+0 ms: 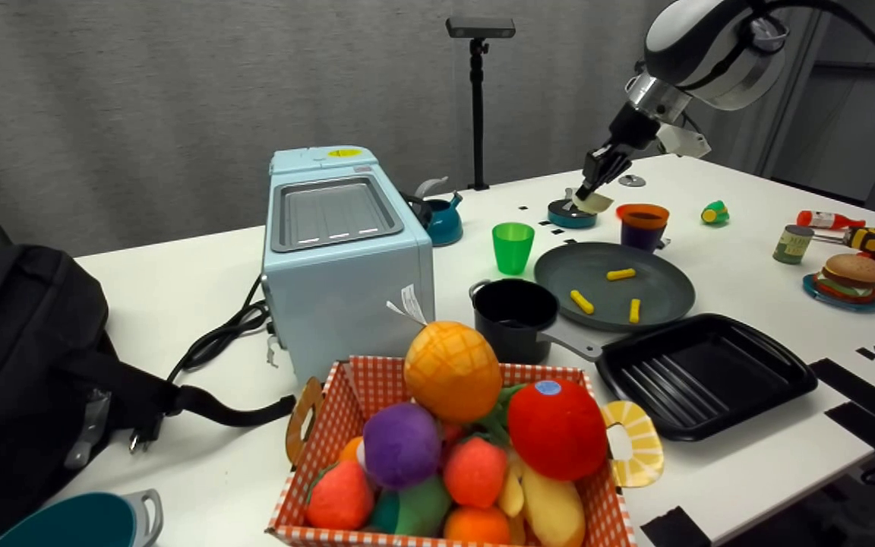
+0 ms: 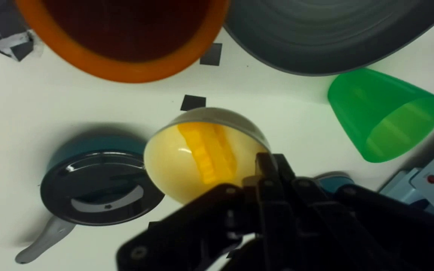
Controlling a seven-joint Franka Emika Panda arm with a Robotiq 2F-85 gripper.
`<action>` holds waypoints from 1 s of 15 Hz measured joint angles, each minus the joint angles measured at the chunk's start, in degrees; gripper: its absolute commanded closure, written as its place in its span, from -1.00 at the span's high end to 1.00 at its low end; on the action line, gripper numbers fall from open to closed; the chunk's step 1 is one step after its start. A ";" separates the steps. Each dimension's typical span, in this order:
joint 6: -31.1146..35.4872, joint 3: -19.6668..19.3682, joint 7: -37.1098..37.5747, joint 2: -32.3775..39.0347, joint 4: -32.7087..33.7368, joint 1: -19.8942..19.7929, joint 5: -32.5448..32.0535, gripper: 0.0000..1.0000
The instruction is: Pour the contents from the white bowl onto the gray plate
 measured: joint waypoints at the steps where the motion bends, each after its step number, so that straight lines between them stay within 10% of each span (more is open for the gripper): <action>1: -0.01 1.93 -3.03 -1.38 -2.66 -1.96 0.70 -0.98; 15: -3.65 17.03 -46.50 -20.70 -42.92 -25.84 22.61 -0.98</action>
